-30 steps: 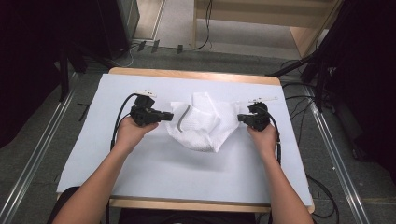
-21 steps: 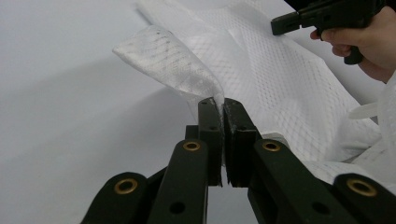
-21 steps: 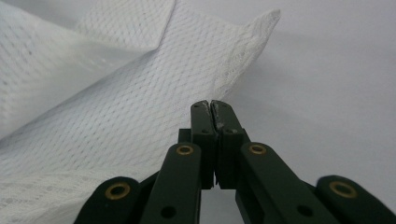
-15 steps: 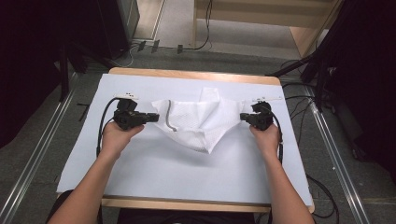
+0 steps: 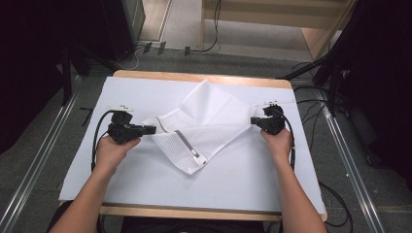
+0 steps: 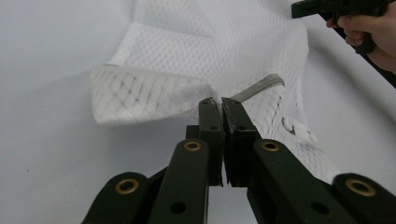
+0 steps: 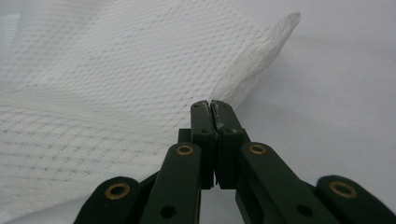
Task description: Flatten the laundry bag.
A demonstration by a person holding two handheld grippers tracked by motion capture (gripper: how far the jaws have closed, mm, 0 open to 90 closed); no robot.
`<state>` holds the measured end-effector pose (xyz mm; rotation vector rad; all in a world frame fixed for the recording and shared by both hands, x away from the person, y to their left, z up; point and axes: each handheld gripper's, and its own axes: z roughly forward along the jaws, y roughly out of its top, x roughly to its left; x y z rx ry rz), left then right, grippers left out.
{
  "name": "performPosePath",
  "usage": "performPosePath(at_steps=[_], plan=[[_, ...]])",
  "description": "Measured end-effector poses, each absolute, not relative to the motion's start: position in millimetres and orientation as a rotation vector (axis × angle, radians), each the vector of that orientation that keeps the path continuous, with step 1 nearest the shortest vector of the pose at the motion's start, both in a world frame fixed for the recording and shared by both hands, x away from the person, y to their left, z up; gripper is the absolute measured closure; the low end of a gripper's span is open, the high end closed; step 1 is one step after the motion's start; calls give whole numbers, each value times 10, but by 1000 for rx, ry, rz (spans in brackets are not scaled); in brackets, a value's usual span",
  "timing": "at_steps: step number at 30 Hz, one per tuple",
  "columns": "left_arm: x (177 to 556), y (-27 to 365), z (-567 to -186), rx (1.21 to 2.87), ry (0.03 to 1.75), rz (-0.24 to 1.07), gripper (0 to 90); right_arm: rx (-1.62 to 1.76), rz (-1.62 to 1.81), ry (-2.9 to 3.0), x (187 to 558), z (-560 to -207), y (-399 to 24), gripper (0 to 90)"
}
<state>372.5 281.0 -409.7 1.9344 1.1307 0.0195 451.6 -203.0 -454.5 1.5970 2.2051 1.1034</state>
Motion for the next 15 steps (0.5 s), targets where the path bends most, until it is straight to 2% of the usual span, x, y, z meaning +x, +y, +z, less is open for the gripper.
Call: performPosePath(at_steps=[3, 11, 15], plan=[[3695, 2829, -4125, 1945, 1140, 17, 871, 1587, 1107, 2213, 4524, -4544, -2021, 900], [3651, 2945, -4110, 1932, 1165, 32, 768, 1596, 1088, 2227, 4559, -4578, -1982, 895], [3664, 3031, -4041, 1928, 1164, 67, 700, 1621, 1107, 2221, 4540, -4557, -2023, 831]])
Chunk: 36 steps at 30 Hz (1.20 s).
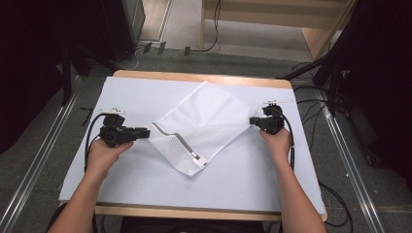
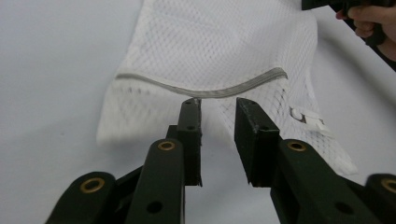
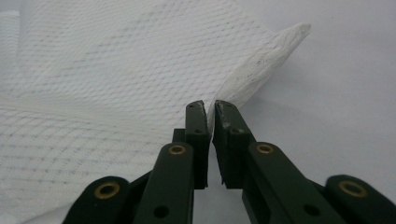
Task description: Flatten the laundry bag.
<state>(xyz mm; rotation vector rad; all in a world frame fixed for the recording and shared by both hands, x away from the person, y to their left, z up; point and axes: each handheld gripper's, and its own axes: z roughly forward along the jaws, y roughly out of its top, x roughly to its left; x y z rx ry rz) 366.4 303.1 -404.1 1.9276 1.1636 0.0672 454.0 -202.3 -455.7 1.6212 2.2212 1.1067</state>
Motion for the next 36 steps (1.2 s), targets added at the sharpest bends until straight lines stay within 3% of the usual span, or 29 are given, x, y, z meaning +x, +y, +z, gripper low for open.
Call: performPosePath(at_steps=[7, 23, 36], plan=[[3867, 3043, -3973, 1958, 1148, 123, 658, 1578, 1143, 2217, 4417, -4438, -2043, 739], [4419, 2691, -4125, 2074, 1084, 70, 623, 1406, 1194, 2325, 4015, -4325, -1727, 735], [4797, 2569, -4377, 2130, 1132, 57, 612, 1316, 1187, 2411, 3735, -4367, -1510, 723]])
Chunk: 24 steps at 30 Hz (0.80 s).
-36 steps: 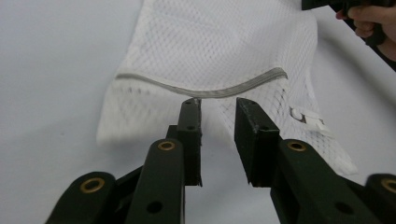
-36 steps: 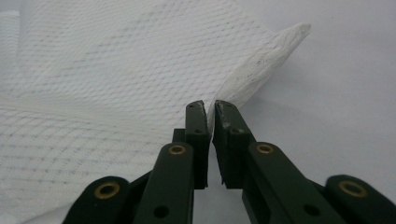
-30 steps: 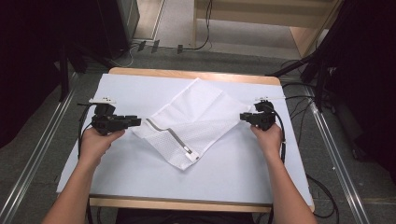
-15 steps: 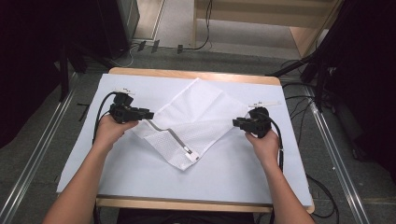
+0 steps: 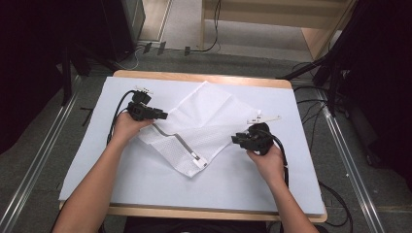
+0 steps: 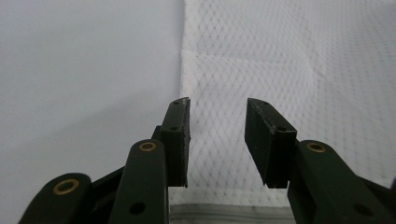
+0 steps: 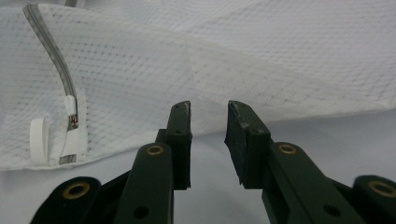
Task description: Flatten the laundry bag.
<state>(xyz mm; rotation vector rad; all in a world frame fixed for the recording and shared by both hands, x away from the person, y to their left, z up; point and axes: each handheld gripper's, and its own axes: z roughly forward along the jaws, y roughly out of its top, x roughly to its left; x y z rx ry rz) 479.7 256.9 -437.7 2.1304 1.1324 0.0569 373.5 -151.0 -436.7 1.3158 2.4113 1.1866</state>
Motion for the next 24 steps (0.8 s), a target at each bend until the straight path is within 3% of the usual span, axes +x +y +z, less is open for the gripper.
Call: performPosePath(at_steps=[12, 15, 20, 24], plan=[[4895, 2499, -4550, 2132, 1121, 70, 603, 1361, 1169, 2399, 3691, -4437, -1606, 717], [4879, 2489, -4556, 2134, 1114, 59, 640, 1382, 1171, 2391, 3699, -4439, -1631, 717], [4875, 2481, -4583, 2136, 1119, 2, 850, 1383, 1168, 2395, 3717, -4452, -1630, 717], [4867, 2462, -4566, 2156, 1126, 4, 898, 1391, 1162, 2395, 3737, -4472, -1625, 717]])
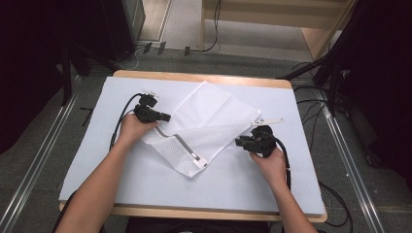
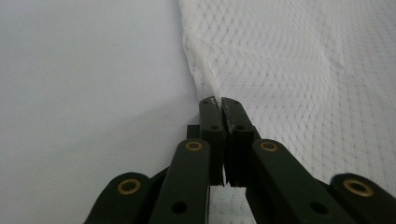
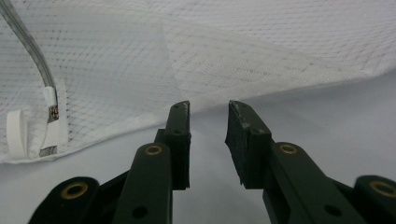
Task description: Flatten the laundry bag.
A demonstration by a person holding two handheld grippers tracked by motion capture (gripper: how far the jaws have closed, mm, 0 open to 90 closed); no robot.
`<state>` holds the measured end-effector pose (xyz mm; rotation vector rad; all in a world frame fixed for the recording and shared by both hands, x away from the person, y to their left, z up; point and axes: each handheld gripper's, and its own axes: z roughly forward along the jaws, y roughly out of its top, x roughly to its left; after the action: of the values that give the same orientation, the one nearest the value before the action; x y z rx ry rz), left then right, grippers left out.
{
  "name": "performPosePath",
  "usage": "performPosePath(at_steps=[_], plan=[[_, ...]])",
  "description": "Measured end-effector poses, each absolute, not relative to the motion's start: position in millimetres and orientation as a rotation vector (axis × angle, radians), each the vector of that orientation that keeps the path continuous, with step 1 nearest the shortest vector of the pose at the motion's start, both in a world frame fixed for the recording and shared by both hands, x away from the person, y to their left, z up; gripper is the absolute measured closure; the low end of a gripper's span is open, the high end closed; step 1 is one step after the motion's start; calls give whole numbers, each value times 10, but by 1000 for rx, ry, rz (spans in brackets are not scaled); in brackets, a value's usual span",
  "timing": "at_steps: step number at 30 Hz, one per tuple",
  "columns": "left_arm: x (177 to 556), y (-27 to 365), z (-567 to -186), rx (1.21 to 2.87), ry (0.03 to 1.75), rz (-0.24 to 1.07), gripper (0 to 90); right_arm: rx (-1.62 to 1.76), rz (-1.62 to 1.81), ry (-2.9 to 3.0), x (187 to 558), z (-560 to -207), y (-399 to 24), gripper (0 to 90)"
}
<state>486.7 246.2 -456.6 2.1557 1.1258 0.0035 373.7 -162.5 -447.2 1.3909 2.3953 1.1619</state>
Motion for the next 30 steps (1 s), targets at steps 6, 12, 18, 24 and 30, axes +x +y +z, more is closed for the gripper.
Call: performPosePath(at_steps=[6, 12, 18, 24, 30], plan=[[4863, 2589, -4526, 2095, 1188, 12, 900, 1390, 1163, 2402, 3749, -4490, -1627, 716], [4796, 2812, -4513, 2033, 1261, 31, 897, 1382, 1164, 2418, 3765, -4515, -1573, 712], [4681, 2998, -4522, 1992, 1312, 22, 894, 1355, 1158, 2449, 3801, -4562, -1452, 699], [4541, 3040, -4496, 2007, 1317, 38, 892, 1309, 1167, 2466, 3847, -4574, -1328, 683], [4385, 3079, -4447, 2023, 1307, 65, 893, 1276, 1173, 2483, 3904, -4596, -1211, 643]])
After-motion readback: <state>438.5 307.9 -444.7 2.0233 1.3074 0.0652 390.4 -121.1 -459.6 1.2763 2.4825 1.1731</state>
